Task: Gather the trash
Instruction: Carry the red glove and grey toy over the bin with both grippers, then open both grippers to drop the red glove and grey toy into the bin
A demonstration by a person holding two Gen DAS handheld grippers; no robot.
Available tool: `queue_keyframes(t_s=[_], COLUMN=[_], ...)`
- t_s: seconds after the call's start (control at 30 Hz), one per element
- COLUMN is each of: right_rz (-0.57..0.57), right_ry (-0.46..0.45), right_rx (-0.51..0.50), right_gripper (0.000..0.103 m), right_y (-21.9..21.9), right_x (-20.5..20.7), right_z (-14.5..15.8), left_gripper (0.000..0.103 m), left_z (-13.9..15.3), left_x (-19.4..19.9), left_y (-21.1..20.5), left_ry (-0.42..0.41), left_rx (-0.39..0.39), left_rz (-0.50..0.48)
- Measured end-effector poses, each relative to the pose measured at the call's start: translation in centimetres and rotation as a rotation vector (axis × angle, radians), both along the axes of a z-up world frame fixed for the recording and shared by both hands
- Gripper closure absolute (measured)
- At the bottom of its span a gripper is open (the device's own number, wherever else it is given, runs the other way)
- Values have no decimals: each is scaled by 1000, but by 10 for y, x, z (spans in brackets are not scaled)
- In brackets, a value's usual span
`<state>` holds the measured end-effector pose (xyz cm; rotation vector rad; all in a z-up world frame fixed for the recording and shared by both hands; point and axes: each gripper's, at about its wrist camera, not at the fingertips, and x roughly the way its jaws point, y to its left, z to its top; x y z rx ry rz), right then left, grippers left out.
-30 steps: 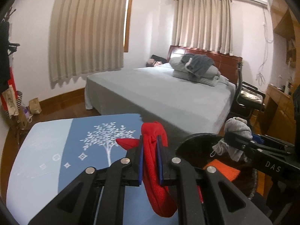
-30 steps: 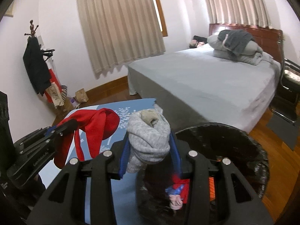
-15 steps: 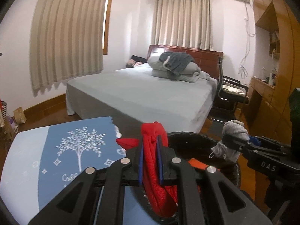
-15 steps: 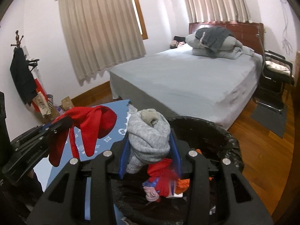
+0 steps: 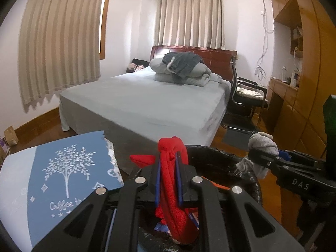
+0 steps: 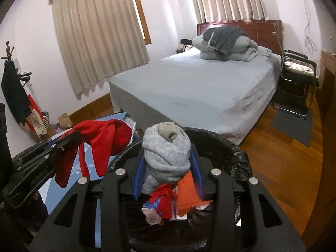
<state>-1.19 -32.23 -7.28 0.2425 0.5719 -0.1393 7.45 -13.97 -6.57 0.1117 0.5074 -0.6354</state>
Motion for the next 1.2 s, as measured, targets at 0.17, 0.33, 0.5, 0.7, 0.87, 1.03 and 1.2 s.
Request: queue_keyframes(t_s=[0.17,0.33,0.5,0.7,0.87,1.03,1.2], right_rz=[-17,-28,-26,-25,-16,-11,-16], right_ry=[12,25,40,59,78,97,115], right_rx=[-7,-5,-14,-10,-7,-5,-2], right_gripper=[65,65,65,65,65,65,61], right_y=[-9,-17,-19,-20,-21,-23,-26], right_x=[-1,3,7,15,24,34,40], right_z=[-6,-11,-15,-22,-29,-37,-44], left_gripper=[91,91,91,91,90,90,87], left_z=[-7,-14,-20,-28,-36,-45,-48], left_x=[10,12,17,22,31,37,40], left_y=[-12,-28,-36,-42,-45,-51,-55], left_ry=[16,22,34,46,74,95,107], left_rx=[8,29,31,40,45,58,68], left_rz=[-22,-51,-61,-66,-68,-73,-81])
